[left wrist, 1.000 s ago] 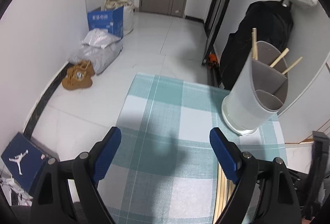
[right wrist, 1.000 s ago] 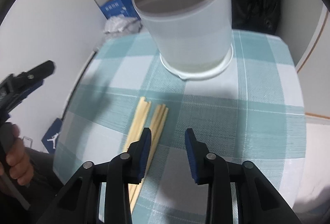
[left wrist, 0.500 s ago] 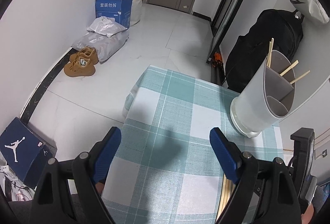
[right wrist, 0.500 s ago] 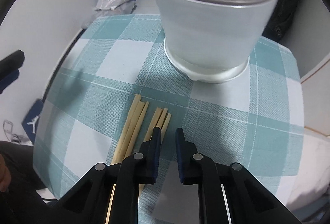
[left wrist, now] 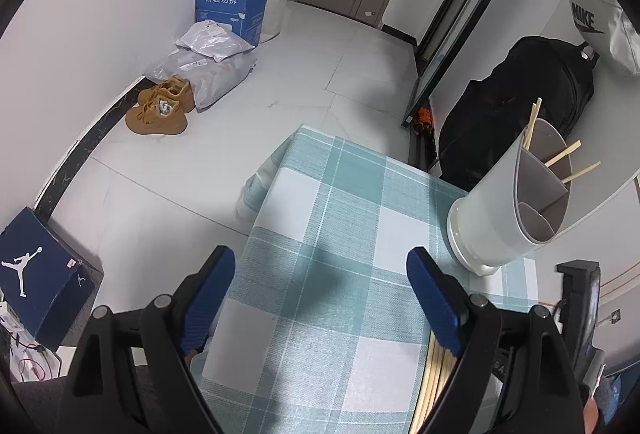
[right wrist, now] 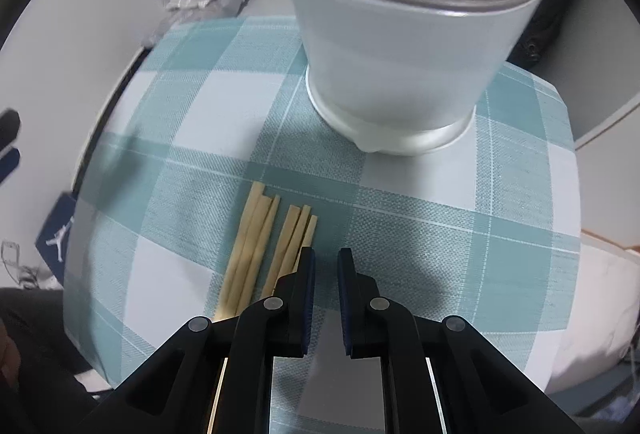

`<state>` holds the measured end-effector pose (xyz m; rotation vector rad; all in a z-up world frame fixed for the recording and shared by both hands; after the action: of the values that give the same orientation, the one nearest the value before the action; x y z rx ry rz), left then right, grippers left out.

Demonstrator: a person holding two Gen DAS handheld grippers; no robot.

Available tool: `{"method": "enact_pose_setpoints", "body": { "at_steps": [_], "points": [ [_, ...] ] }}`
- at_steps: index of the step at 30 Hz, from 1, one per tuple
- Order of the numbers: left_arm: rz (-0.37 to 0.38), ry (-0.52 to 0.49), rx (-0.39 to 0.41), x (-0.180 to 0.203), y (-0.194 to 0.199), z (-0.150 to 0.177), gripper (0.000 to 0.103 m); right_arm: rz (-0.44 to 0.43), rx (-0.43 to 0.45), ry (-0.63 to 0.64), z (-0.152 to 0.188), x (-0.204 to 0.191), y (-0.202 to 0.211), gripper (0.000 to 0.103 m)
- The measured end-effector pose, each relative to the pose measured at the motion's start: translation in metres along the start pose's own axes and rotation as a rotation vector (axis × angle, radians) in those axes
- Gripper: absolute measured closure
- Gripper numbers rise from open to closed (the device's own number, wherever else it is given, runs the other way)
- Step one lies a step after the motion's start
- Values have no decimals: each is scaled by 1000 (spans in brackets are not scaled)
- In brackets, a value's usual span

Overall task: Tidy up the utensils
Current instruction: 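Lower the right tool onto the bundle and grasp one chopstick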

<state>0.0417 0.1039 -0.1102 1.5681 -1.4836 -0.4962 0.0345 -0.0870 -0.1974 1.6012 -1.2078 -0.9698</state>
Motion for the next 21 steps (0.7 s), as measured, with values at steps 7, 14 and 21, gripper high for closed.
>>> {"method": "enact_pose_setpoints", "body": {
  "at_steps": [7, 14, 21],
  "points": [
    [15, 25, -24, -2, -3, 0, 19, 6, -13, 28, 8, -8, -3, 92],
    [13, 23, -25, -2, -3, 1, 19, 108, -50, 52, -6, -16, -13, 92],
    [16, 40, -32, -6, -3, -1, 19, 51, -39, 29, -12, -17, -7, 92]
  ]
}}
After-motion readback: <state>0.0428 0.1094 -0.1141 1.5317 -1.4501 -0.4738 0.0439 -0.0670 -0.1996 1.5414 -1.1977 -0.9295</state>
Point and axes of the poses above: each gripper's, at about its wrist camera, not at the fingertips, and y roughly against the way its jaws point, x to its right, z to its underside, the point moved 6 cm from there along -y, roughly the way its jaws point
